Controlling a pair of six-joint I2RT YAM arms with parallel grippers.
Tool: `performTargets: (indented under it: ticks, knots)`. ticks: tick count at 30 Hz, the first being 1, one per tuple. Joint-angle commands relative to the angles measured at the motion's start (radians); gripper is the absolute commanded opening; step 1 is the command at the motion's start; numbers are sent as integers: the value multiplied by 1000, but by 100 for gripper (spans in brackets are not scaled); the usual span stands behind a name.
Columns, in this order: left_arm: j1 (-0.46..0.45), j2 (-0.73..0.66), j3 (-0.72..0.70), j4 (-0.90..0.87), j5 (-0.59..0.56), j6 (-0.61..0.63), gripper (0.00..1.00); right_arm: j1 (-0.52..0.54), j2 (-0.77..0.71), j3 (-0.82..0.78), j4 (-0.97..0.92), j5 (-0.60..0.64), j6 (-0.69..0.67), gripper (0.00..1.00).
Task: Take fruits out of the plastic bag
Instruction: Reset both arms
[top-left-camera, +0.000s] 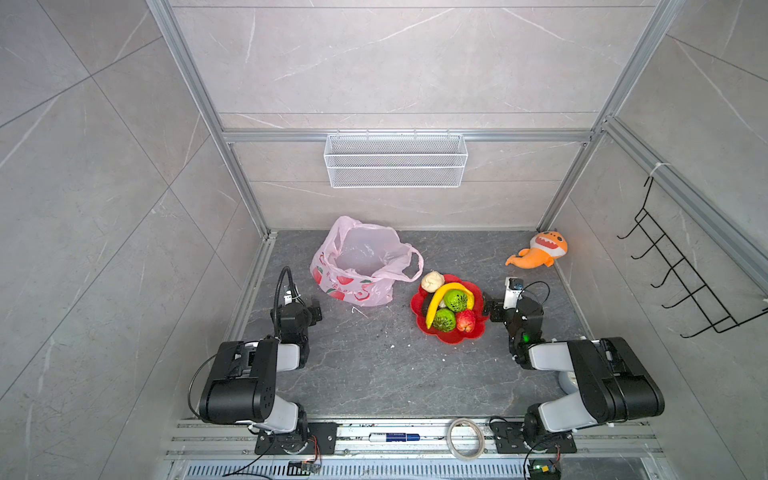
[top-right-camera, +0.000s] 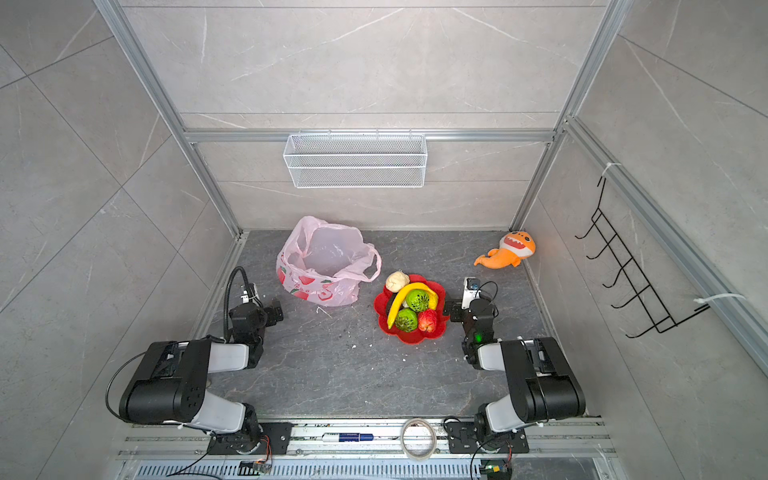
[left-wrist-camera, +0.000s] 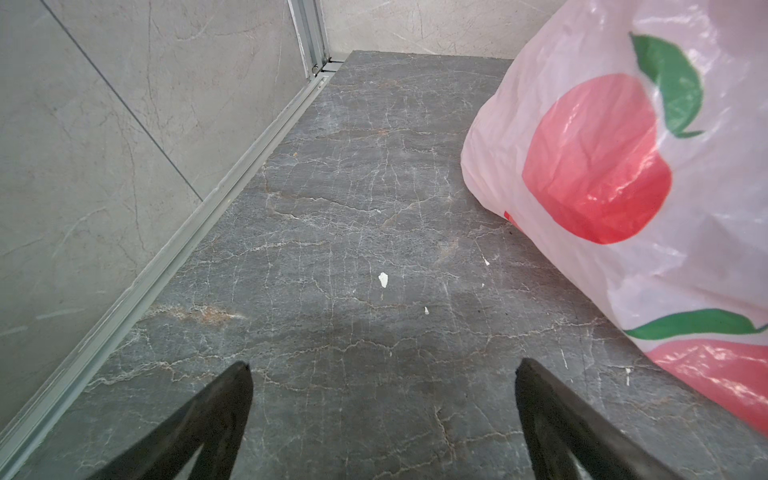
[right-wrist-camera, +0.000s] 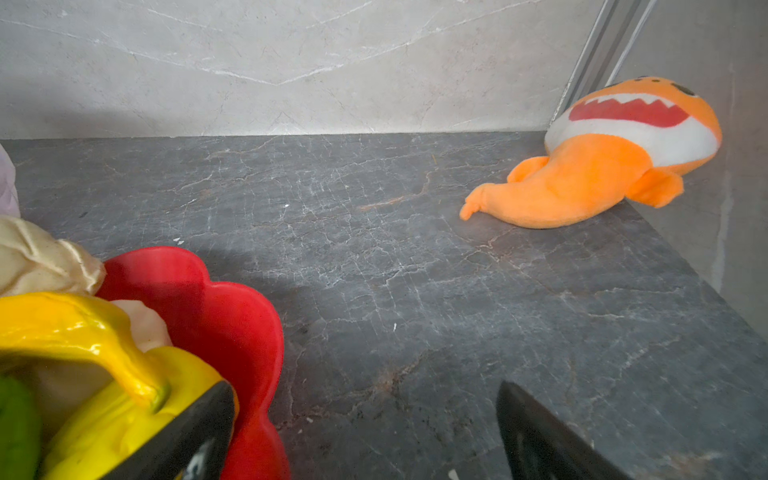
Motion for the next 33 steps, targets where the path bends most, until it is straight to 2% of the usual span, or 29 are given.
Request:
performTargets:
  ticks: [1, 26, 29, 33]
  knots:
    - [5, 6, 21, 43, 7, 6, 100, 4, 13, 22, -36, -11, -16, 99]
    - [5, 7, 21, 40, 7, 6, 100, 17, 13, 34, -57, -8, -31, 99]
    - [4, 7, 21, 40, 7, 6, 100, 17, 15, 45, -76, -60, -49, 99]
    - [5, 8, 22, 41, 9, 5, 100, 17, 15, 45, -75, -63, -47, 99]
